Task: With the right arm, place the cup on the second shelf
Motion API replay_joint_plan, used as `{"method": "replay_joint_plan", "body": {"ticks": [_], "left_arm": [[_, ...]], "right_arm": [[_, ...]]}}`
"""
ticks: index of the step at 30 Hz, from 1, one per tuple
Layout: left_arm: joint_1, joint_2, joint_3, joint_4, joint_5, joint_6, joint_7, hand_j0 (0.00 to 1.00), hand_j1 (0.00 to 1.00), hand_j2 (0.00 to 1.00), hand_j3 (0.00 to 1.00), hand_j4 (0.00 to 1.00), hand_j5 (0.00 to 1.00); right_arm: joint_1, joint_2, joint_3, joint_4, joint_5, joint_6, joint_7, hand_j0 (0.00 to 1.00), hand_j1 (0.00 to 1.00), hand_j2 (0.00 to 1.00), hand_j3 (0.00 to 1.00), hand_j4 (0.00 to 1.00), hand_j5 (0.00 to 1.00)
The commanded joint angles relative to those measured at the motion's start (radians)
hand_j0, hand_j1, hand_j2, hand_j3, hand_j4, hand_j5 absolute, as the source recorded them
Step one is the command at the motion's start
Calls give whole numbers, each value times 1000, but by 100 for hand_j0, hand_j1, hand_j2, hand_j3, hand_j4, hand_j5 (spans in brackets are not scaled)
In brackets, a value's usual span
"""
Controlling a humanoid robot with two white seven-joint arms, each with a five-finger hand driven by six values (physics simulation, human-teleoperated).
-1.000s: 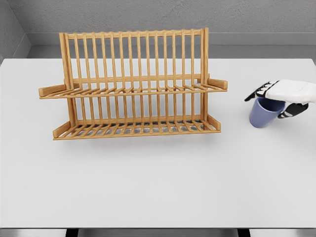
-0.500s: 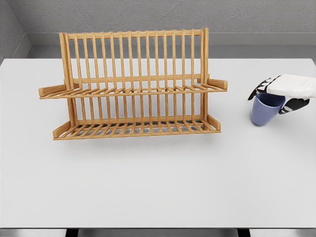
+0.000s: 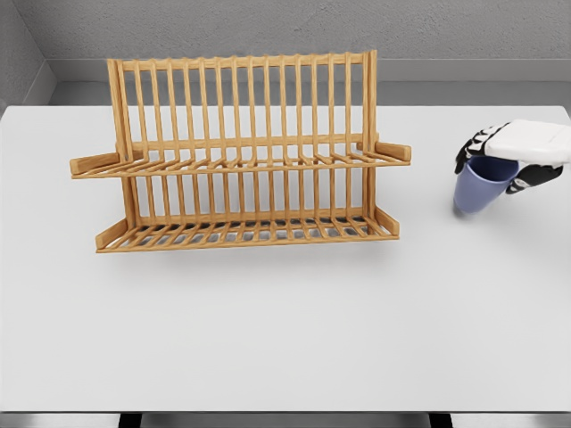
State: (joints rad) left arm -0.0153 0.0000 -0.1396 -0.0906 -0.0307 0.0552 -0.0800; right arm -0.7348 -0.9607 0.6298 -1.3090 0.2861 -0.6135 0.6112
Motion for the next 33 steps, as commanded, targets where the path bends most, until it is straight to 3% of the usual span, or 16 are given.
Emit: {"method": "replay_joint_plan", "body": {"ticks": [1, 33], "left_arm": [[0, 0, 0, 0, 0, 0, 0, 100, 100, 100, 100, 100, 100], [0, 0, 0, 0, 0, 0, 0, 100, 100, 100, 100, 100, 100]], "right_arm": [[-2, -1, -2, -1, -5, 3, 0, 65, 65, 65, 65, 65, 65], [-86, 26, -93, -26, -7, 3, 0, 61, 61, 61, 61, 61, 61]]}}
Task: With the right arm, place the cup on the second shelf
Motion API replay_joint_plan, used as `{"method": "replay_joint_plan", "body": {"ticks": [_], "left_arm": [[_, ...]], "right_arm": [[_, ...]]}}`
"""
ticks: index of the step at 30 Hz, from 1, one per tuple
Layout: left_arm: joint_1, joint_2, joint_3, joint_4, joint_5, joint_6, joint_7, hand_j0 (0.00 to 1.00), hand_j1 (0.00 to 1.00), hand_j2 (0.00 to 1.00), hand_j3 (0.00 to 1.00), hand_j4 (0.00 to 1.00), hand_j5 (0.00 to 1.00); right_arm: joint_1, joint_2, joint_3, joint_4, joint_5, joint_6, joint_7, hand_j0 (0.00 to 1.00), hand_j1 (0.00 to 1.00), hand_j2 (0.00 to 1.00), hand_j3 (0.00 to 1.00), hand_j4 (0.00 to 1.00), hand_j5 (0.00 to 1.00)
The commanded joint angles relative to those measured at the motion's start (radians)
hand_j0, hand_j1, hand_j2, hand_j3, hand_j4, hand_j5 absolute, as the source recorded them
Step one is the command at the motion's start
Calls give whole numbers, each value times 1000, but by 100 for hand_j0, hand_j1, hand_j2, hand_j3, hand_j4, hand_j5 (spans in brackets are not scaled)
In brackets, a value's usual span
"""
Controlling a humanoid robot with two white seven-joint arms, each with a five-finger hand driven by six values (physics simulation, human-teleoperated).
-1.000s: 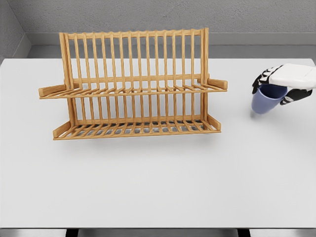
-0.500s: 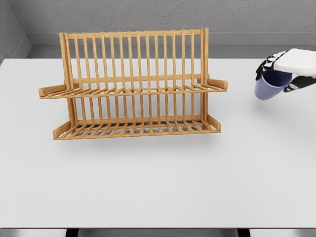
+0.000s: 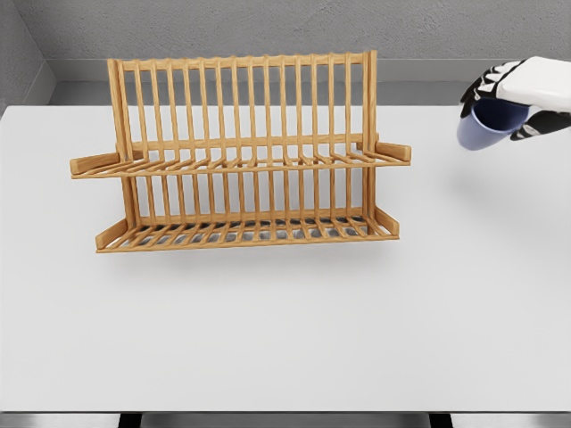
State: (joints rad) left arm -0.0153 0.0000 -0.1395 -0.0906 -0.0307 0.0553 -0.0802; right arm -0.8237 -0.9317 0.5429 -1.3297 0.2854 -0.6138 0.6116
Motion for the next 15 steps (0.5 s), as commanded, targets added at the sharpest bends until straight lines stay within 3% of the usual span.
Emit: {"method": "replay_joint_plan", "body": {"ticks": [1, 15], "left_arm": [[0, 0, 0, 0, 0, 0, -1, 100, 100, 100, 100, 100, 100], [0, 0, 0, 0, 0, 0, 0, 100, 100, 100, 100, 100, 100]], "right_arm": [[-5, 28, -4, -5, -6, 3, -1, 61, 61, 61, 61, 61, 61], [-26, 28, -12, -166, -6, 3, -1, 61, 61, 61, 61, 61, 61]]}}
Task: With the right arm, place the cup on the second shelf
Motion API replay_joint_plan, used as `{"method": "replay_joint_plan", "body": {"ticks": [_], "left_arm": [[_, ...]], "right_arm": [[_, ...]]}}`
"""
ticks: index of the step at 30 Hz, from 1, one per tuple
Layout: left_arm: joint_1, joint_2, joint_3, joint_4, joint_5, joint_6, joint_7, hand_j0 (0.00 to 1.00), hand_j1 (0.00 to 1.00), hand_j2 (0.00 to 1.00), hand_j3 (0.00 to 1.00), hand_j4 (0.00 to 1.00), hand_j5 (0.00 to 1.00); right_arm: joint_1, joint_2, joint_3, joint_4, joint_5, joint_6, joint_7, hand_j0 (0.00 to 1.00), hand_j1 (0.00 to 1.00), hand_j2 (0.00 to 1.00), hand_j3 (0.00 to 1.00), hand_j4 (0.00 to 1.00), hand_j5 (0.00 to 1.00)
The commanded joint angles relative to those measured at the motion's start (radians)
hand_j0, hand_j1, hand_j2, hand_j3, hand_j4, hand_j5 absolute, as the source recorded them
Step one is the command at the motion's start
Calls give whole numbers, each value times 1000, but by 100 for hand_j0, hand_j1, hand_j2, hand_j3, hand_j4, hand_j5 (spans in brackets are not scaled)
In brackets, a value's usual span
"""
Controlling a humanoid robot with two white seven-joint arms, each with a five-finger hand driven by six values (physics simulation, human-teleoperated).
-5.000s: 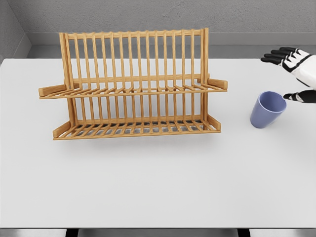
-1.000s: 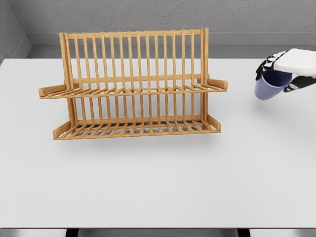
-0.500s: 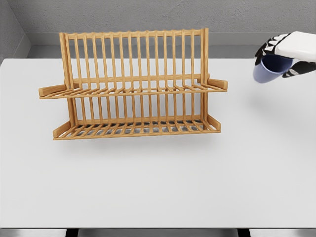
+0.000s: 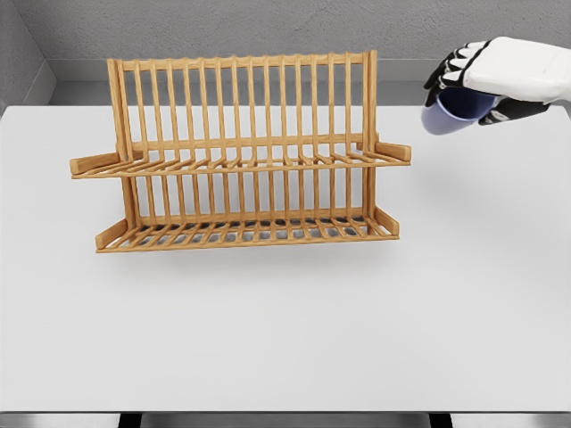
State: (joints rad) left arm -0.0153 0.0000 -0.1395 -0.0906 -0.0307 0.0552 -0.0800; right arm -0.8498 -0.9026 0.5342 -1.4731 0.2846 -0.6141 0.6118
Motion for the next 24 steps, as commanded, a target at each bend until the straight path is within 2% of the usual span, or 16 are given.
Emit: {"method": "replay_joint_plan", "body": {"ticks": [1, 9, 12, 16, 20, 22, 24], "left_arm": [[0, 0, 0, 0, 0, 0, 0, 100, 100, 100, 100, 100, 100], [0, 0, 0, 0, 0, 0, 0, 100, 100, 100, 100, 100, 100], [0, 0, 0, 0, 0, 0, -1, 100, 100, 100, 100, 100, 100], [0, 0, 0, 0, 0, 0, 0, 100, 100, 100, 100, 100, 100], [0, 0, 0, 0, 0, 0, 0, 100, 100, 100, 100, 100, 100], [0, 0, 0, 0, 0, 0, 0, 100, 100, 100, 100, 100, 100], [0, 0, 0, 0, 0, 0, 0, 100, 100, 100, 100, 100, 100]], "right_arm": [[0, -1, -3, -35, -5, 3, -1, 61, 61, 61, 61, 61, 61], [0, 1, -5, -145, -7, 3, -1, 61, 61, 61, 61, 61, 61], [0, 2, -5, -159, -7, 3, -1, 62, 62, 62, 62, 62, 62], [0, 1, -3, -236, -7, 3, -1, 62, 62, 62, 62, 62, 62], [3, 2, -3, -240, -10, 3, -1, 62, 62, 62, 62, 62, 62], [5, 1, -2, -280, -12, 3, -1, 62, 62, 62, 62, 62, 62], [6, 2, 0, -280, -12, 3, -1, 62, 62, 62, 62, 62, 62]]}}
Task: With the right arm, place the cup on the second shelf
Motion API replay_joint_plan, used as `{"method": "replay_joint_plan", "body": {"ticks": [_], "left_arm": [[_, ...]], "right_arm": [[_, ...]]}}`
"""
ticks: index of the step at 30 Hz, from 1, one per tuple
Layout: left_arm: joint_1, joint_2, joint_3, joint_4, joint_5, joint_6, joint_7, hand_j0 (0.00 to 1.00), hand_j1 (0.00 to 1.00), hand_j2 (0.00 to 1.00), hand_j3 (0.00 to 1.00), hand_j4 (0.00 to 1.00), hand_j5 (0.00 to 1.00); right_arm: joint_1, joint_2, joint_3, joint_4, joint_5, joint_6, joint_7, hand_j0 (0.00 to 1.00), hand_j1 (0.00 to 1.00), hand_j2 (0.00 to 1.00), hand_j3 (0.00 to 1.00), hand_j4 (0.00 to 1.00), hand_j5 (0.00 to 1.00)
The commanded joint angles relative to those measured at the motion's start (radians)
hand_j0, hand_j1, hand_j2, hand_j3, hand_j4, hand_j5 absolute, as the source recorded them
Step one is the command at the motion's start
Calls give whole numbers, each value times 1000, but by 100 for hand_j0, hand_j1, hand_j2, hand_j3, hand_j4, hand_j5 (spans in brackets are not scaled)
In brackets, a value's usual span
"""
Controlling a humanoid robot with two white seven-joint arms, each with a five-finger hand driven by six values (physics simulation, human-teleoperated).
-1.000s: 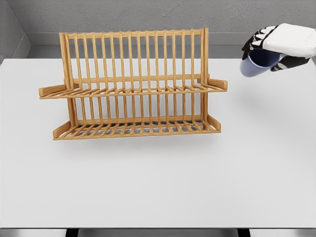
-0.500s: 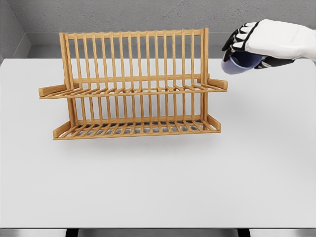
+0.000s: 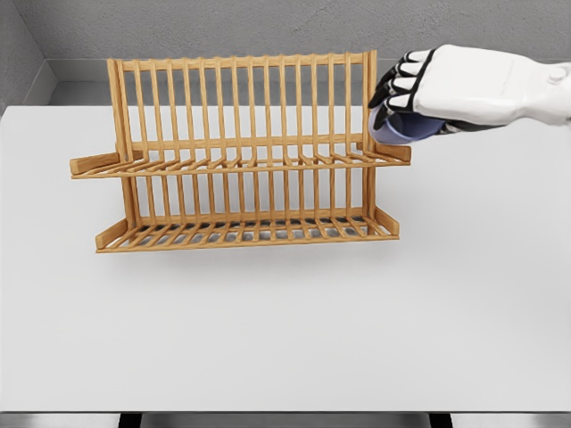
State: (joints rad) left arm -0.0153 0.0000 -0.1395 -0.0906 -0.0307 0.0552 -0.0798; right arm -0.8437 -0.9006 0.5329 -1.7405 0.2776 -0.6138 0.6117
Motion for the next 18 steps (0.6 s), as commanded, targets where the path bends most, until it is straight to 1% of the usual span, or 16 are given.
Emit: {"method": "replay_joint_plan", "body": {"ticks": [1, 8, 11, 13, 15, 16, 17, 18], "left_arm": [[0, 0, 0, 0, 0, 0, -2, 100, 100, 100, 100, 100, 100], [0, 0, 0, 0, 0, 0, 0, 100, 100, 100, 100, 100, 100], [0, 0, 0, 0, 0, 0, -2, 100, 100, 100, 100, 100, 100], [0, 0, 0, 0, 0, 0, 0, 100, 100, 100, 100, 100, 100], [0, 0, 0, 0, 0, 0, 0, 100, 100, 100, 100, 100, 100], [0, 0, 0, 0, 0, 0, 0, 100, 100, 100, 100, 100, 100], [0, 0, 0, 0, 0, 0, 0, 100, 100, 100, 100, 100, 100], [0, 0, 0, 0, 0, 0, 0, 100, 100, 100, 100, 100, 100]], "right_arm": [[0, -1, 1, -13, -6, 3, -1, 62, 62, 62, 62, 62, 62], [5, 22, 15, -13, -8, 3, -1, 63, 63, 63, 63, 63, 63], [5, 23, 50, -13, -8, 3, -1, 63, 63, 63, 63, 63, 63], [5, 23, 58, -13, -8, 3, -1, 64, 64, 64, 64, 64, 64], [3, 25, 67, -10, -3, 3, -1, 66, 66, 66, 66, 66, 66], [3, 25, 67, -8, -1, 3, -1, 69, 69, 69, 69, 69, 69], [3, 26, 67, -7, -1, 3, -1, 69, 69, 69, 69, 69, 69], [3, 26, 67, -5, 0, 3, -1, 79, 79, 79, 79, 79, 79]]}}
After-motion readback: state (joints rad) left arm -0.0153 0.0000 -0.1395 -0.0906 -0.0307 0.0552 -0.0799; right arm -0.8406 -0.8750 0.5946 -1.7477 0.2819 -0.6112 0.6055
